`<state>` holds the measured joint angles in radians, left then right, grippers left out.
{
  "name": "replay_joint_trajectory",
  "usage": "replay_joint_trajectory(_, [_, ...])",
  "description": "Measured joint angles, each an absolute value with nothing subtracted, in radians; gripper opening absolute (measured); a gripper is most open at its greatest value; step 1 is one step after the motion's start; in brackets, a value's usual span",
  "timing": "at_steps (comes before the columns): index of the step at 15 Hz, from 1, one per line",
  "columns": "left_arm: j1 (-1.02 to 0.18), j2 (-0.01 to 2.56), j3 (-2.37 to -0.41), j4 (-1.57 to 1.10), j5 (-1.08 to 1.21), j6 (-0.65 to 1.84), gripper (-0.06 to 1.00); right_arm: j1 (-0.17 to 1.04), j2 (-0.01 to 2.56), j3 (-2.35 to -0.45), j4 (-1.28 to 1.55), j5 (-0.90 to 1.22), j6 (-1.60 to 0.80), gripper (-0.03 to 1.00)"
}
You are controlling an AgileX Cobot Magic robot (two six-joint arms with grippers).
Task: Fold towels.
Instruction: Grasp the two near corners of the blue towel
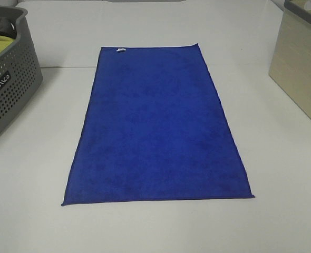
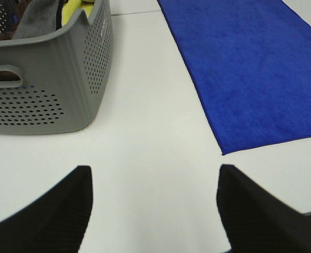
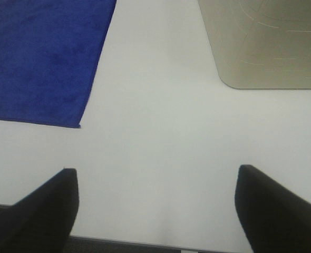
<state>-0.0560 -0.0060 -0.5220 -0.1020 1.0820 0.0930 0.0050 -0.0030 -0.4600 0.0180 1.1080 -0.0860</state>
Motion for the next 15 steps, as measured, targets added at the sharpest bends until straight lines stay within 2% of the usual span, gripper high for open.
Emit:
replay_joint_trajectory(4, [-0.056,-0.006,-0.527,-0.099,1.07,0.093,0.64,0.005,-0.003,-0.46,0.018,1.108,-0.086,0.79])
replay_joint_trajectory(8, [-0.056,0.02,-0.537,-0.139,0.762,0.075,0.64,0.005,0.003,-0.473,0.018,1.058,-0.086,0.78])
replay_joint_trajectory(13, [-0.056,0.356,-0.515,-0.229,0.528,0.071,0.64,0.005,0.306,-0.515,0.044,0.798,-0.035,0.76])
replay_joint_trajectory(15, [-0.056,0.537,-0.515,-0.35,0.493,0.07,0.64,0.005,0.484,-0.566,0.045,0.773,-0.033,0.76])
